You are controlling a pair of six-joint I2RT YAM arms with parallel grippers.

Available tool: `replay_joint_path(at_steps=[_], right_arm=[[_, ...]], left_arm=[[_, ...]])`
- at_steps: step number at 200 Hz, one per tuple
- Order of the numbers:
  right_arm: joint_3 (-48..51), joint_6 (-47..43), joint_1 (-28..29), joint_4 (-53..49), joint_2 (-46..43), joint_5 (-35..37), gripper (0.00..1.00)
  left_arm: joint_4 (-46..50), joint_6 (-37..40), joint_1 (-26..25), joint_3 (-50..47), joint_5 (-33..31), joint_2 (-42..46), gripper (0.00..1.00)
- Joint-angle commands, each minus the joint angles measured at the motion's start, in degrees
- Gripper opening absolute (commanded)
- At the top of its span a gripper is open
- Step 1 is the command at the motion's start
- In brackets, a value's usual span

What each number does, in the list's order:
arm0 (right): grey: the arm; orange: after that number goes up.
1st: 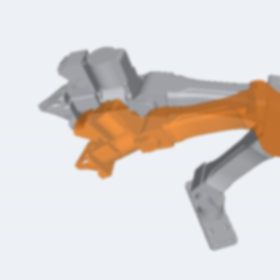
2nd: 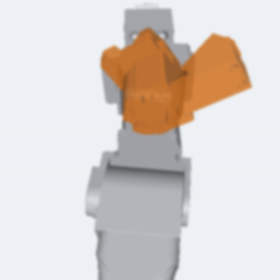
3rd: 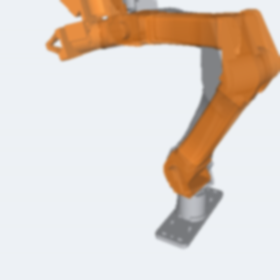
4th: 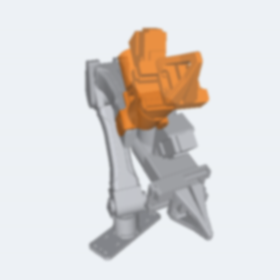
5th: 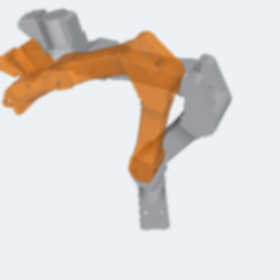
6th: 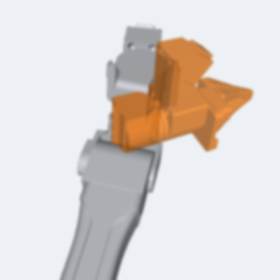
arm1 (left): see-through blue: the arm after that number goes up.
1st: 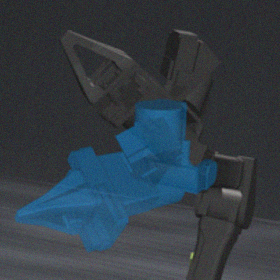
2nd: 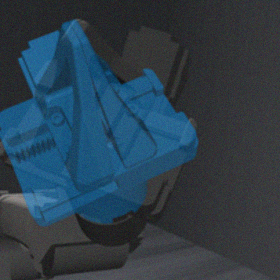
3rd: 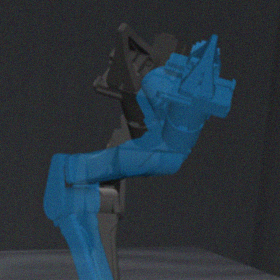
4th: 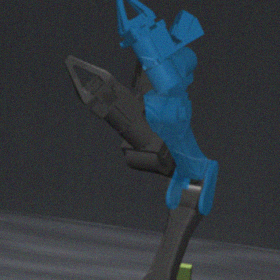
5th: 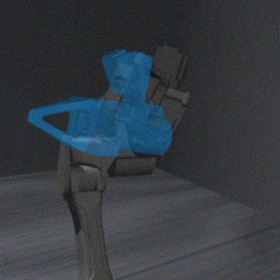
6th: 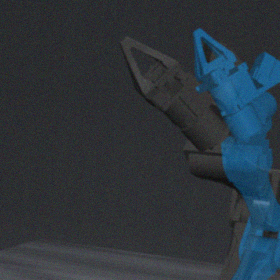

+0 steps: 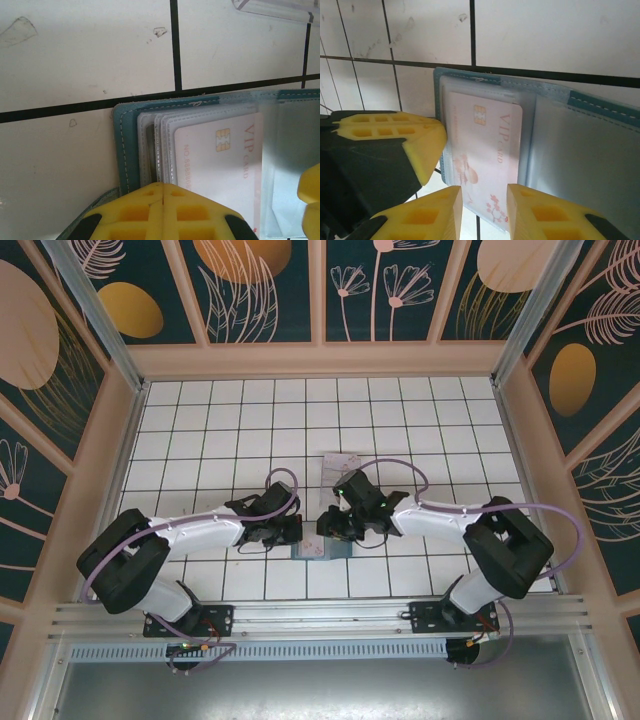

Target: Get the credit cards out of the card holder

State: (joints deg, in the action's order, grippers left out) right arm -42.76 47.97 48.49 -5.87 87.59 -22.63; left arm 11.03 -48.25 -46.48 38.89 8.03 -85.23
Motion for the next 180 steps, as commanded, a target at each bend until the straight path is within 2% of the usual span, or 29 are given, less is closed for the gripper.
replay_joint_path(at_steps=[1,180], right_arm=[[1.1,-0.5,0.4,2.0,1.2,-0.8,0.29],[3.9,0.6,0.5,6.8,4.0,-2.9,0.22]], left_arm=[[1.6,0.0,0.3,0.5,-1.0,-0.9,0.05],[1.3,0.0,0.3,0.9,0.0,-2.3,0.05]])
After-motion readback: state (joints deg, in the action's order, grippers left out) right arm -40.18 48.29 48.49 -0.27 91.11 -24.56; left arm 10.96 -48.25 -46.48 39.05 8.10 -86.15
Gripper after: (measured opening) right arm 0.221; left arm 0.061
